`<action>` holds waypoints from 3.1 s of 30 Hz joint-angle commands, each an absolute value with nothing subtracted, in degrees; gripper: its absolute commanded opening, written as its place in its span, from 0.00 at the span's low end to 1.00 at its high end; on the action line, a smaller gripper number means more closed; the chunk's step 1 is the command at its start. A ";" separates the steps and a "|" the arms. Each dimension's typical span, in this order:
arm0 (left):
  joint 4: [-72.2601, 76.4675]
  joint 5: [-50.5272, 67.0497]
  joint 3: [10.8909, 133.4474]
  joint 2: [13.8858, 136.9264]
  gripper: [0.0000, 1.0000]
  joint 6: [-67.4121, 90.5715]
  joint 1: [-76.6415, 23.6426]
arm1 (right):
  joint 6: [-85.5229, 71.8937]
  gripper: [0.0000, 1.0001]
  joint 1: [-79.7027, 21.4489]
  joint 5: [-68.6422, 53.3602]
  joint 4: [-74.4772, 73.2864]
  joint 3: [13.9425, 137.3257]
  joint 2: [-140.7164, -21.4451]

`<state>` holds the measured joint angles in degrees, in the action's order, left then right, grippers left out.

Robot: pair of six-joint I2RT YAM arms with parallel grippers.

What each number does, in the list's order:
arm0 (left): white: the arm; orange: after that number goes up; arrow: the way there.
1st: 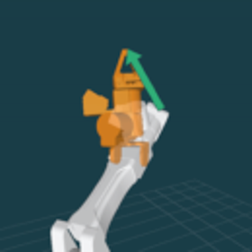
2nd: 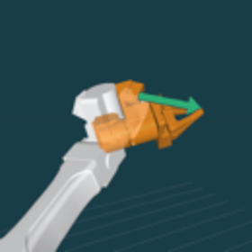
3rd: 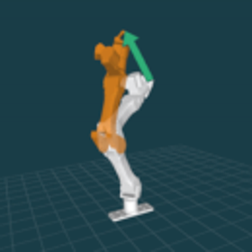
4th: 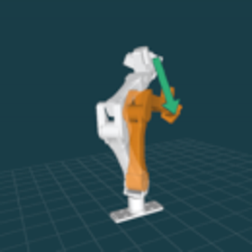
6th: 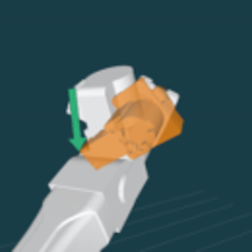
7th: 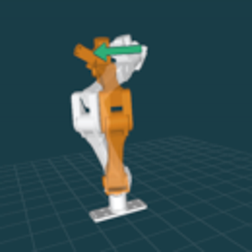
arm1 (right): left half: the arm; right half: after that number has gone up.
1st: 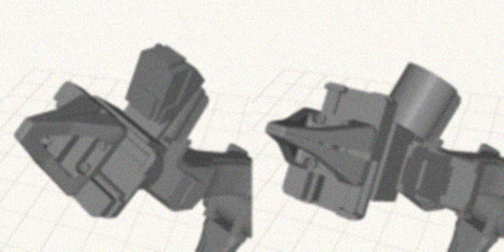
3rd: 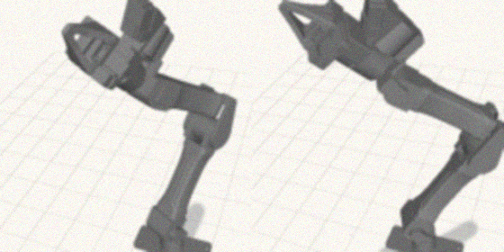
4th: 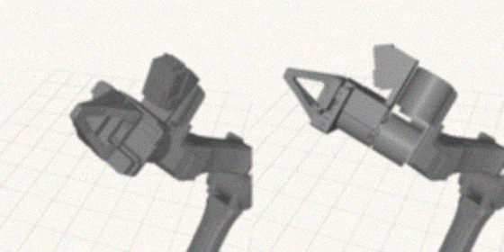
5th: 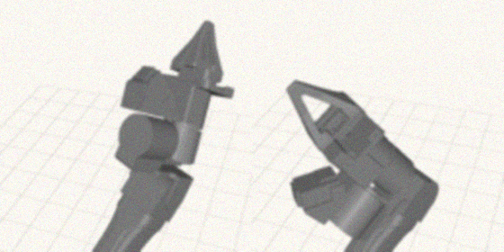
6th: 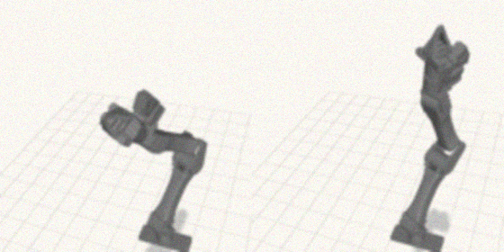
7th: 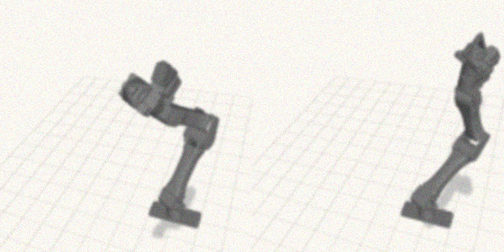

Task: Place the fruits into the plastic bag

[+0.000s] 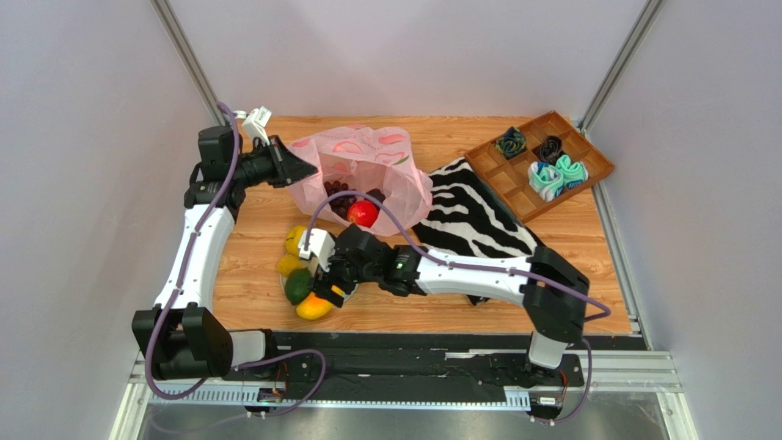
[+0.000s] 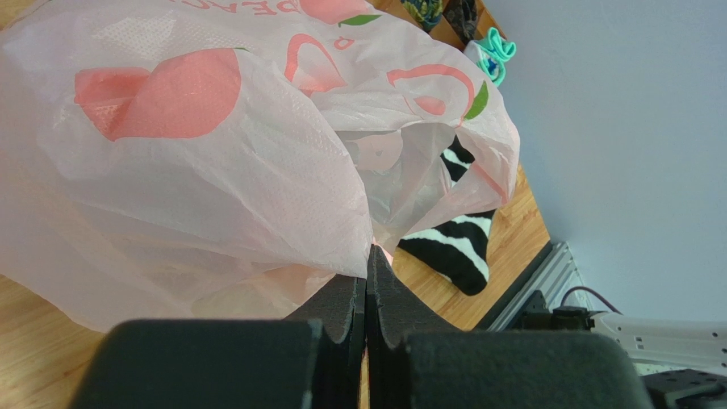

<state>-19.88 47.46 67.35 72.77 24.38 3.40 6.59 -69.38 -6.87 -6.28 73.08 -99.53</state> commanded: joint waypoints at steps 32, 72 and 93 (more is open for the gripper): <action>-17.14 48.16 68.29 71.98 0.00 25.40 3.43 | 12.22 0.83 -75.41 10.28 -6.06 84.29 -115.93; -17.14 47.90 68.12 72.68 0.00 25.49 3.52 | 14.41 0.85 -66.36 -7.91 -16.43 79.63 -110.21; -17.14 47.99 68.20 72.69 0.00 25.49 3.43 | 15.64 0.53 -65.57 -2.64 -11.60 76.99 -112.15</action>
<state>-19.33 47.48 67.35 72.77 25.36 3.42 14.74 -65.91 -4.38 -14.87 77.80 -113.95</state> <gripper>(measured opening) 0.007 0.628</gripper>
